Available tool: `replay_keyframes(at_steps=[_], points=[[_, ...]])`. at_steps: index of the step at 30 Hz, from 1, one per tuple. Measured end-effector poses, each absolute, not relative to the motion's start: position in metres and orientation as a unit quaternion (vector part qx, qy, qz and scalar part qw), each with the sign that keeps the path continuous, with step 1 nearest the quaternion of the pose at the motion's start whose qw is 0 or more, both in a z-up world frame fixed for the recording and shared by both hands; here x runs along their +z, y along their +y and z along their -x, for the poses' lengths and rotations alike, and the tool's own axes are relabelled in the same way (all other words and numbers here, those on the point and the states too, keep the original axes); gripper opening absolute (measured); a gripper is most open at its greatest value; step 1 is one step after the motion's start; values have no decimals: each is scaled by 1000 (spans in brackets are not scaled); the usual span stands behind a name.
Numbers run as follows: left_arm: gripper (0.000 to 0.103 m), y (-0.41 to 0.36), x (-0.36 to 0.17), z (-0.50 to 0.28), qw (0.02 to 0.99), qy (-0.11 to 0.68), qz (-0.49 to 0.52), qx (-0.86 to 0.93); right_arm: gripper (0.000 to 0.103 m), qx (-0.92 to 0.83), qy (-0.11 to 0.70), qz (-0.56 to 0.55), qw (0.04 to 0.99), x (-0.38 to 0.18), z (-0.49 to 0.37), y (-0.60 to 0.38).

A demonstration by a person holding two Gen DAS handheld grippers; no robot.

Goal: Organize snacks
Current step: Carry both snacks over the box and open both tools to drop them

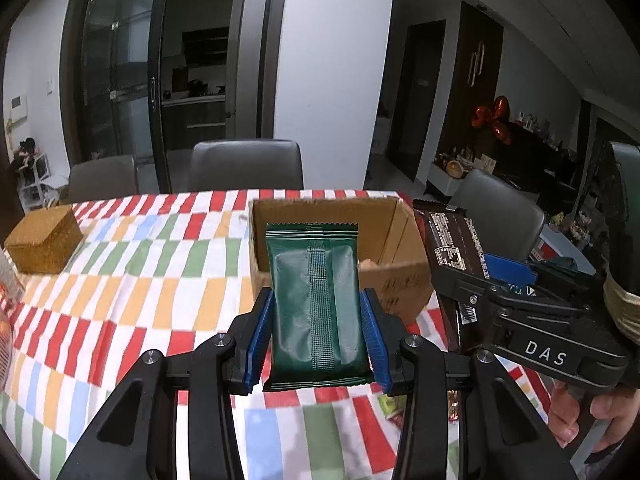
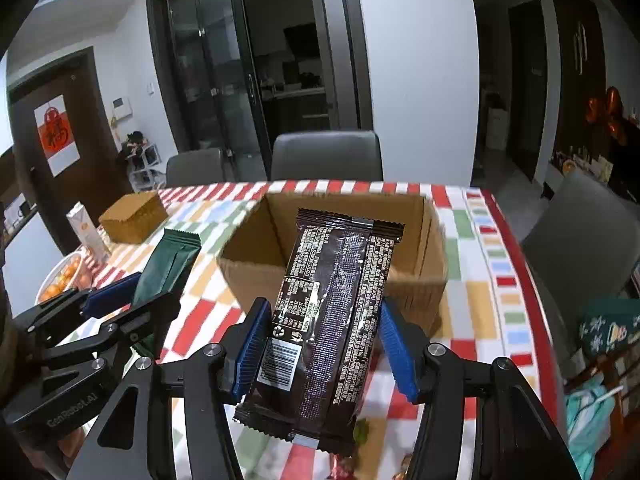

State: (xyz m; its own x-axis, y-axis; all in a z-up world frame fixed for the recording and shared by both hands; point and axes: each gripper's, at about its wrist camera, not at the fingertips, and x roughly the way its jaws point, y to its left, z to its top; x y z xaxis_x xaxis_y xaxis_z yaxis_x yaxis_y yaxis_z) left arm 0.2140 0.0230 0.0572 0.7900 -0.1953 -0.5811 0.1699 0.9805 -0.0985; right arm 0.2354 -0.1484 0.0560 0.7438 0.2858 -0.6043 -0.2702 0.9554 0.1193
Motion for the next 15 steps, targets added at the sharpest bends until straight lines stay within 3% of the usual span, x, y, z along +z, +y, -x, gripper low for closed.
replay_keyframes(at_steps=[15], points=[[42, 20, 80, -278, 946, 311, 8, -87, 56, 143, 311, 12, 940, 88, -290, -150]])
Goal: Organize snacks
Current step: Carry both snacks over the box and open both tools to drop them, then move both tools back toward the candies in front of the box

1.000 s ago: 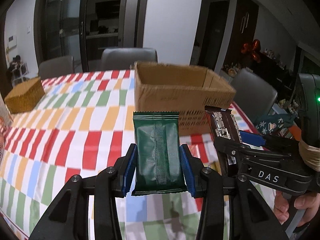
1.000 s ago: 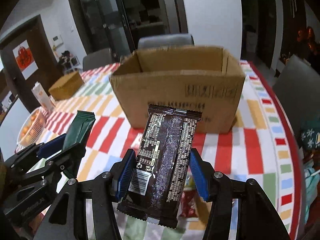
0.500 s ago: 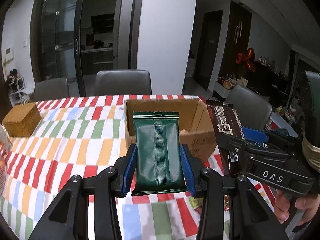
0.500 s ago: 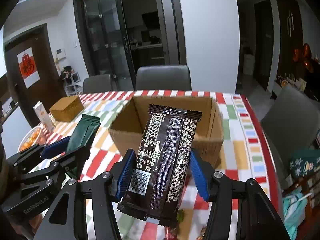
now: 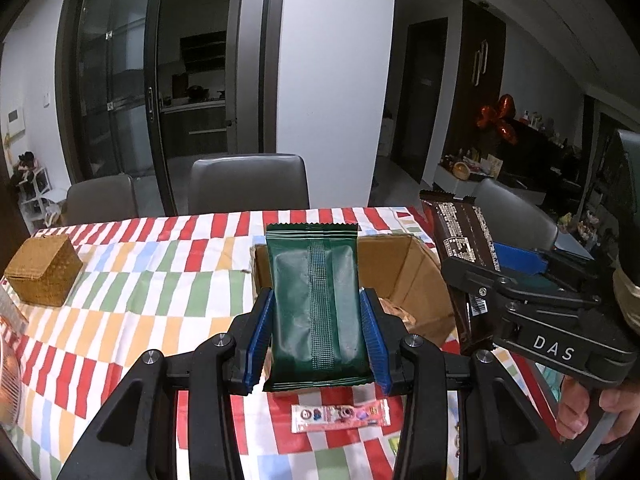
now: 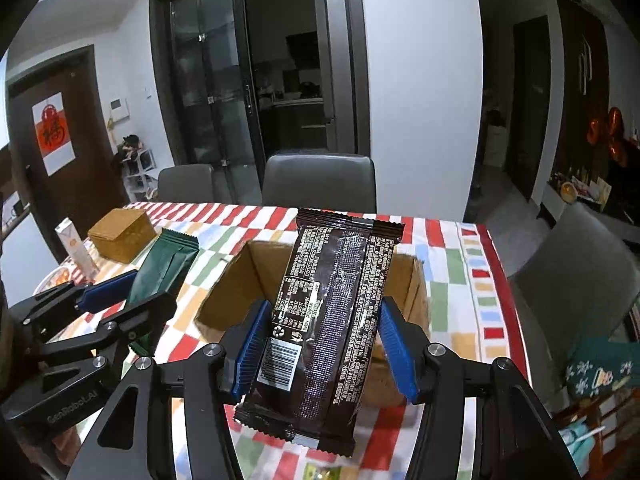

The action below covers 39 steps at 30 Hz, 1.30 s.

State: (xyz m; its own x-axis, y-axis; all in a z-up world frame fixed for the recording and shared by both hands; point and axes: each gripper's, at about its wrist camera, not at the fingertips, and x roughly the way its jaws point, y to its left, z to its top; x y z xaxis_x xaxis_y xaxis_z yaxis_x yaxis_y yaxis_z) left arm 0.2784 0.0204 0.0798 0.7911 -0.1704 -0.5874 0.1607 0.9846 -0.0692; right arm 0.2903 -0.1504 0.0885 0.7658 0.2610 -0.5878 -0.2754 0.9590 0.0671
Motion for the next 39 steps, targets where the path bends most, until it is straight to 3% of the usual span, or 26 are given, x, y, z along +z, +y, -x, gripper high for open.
replay_keyframes(at_steps=[16, 19, 24, 39], points=[[44, 2, 43, -351, 932, 352, 5, -85, 56, 139, 328, 17, 934, 63, -356, -159], [63, -3, 39, -351, 935, 347, -12, -71, 56, 135, 331, 18, 934, 57, -357, -162], [70, -7, 40, -337, 938, 340, -17, -65, 56, 120, 335, 32, 934, 51, -348, -168], [70, -32, 24, -242, 930, 350, -21, -108, 57, 127, 331, 19, 935, 32, -253, -197]])
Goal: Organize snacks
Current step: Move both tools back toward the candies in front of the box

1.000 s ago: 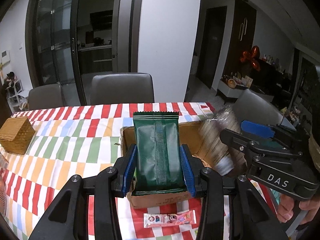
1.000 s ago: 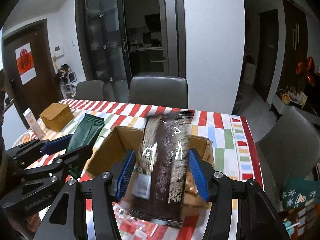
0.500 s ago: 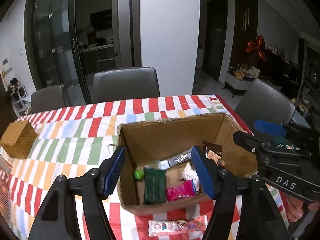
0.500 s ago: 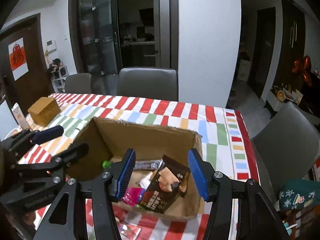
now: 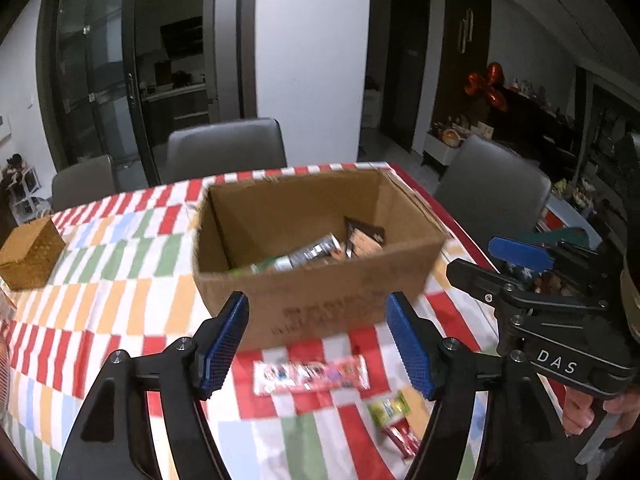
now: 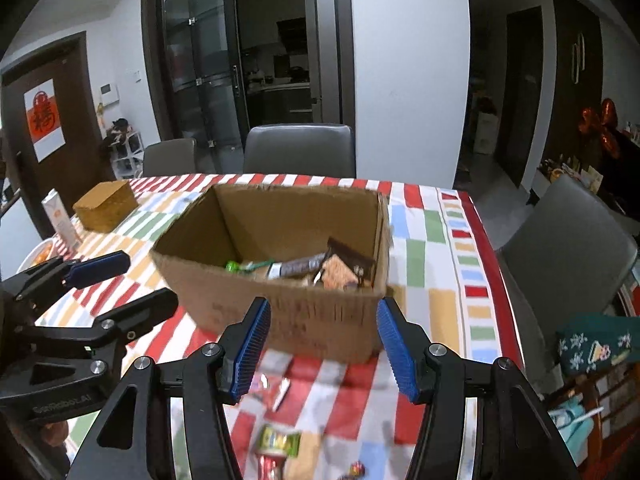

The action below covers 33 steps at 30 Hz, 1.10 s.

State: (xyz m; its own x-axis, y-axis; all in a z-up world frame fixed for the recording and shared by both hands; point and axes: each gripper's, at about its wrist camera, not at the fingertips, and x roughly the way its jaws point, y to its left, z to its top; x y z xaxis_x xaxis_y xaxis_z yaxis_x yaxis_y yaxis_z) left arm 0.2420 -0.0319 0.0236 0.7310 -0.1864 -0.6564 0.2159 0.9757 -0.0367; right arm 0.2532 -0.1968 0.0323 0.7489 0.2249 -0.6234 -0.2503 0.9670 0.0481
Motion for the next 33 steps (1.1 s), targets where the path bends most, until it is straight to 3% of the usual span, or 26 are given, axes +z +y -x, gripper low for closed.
replay_keyframes(at_steps=[28, 33], points=[[70, -84, -89, -176, 870, 471, -8, -145, 56, 83, 440, -24, 894, -75, -164, -250], [68, -80, -101, -184, 862, 485, 9, -151, 51, 88, 458, -28, 884, -90, -169, -248]])
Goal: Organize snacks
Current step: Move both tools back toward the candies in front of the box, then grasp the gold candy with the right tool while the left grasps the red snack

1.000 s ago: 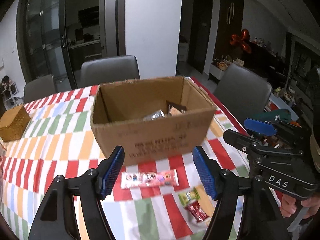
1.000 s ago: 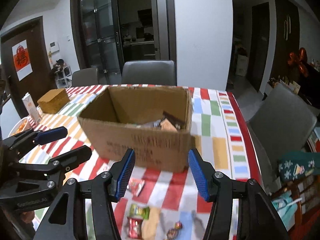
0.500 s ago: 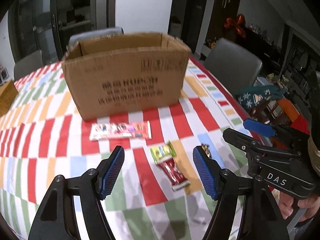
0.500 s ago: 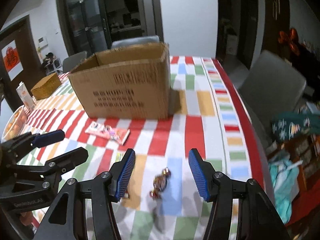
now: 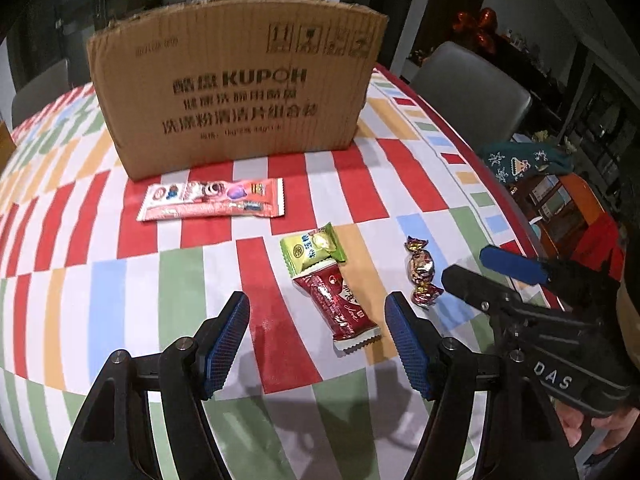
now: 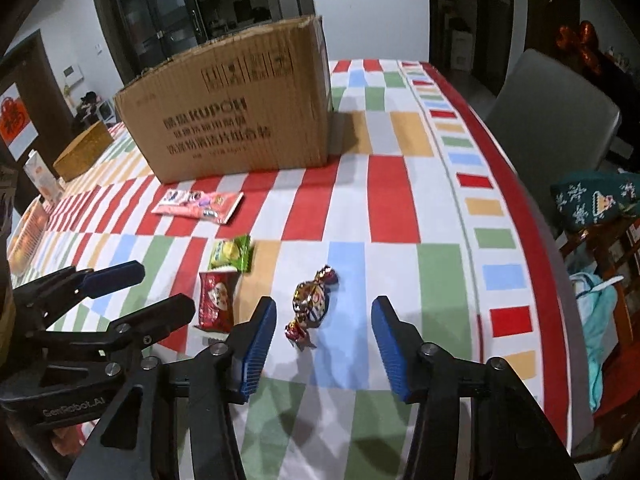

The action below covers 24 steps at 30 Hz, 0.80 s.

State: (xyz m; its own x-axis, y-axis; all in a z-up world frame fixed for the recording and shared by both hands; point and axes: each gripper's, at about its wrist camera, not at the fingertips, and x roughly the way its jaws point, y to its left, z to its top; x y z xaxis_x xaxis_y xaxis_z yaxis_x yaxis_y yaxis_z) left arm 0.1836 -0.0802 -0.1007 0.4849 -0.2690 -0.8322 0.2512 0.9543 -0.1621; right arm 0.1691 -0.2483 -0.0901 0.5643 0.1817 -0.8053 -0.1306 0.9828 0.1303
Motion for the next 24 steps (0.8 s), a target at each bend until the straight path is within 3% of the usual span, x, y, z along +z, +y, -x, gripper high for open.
replay_keyframes(at_steps=[5, 9, 17, 24], points=[[62, -87, -110, -191, 856, 492, 3, -155, 47, 96, 464, -29, 880, -97, -170, -246], [50, -89, -117, -195, 850, 501, 2, -161, 45, 103, 469, -30, 877, -102, -174, -244], [45, -92, -124, -200, 843, 512, 9, -164, 40, 103, 478, -29, 872, -112, -184, -240], [30, -95, -131, -204, 837, 522, 10, -162, 34, 101, 489, -31, 866, -121, -193, -237]])
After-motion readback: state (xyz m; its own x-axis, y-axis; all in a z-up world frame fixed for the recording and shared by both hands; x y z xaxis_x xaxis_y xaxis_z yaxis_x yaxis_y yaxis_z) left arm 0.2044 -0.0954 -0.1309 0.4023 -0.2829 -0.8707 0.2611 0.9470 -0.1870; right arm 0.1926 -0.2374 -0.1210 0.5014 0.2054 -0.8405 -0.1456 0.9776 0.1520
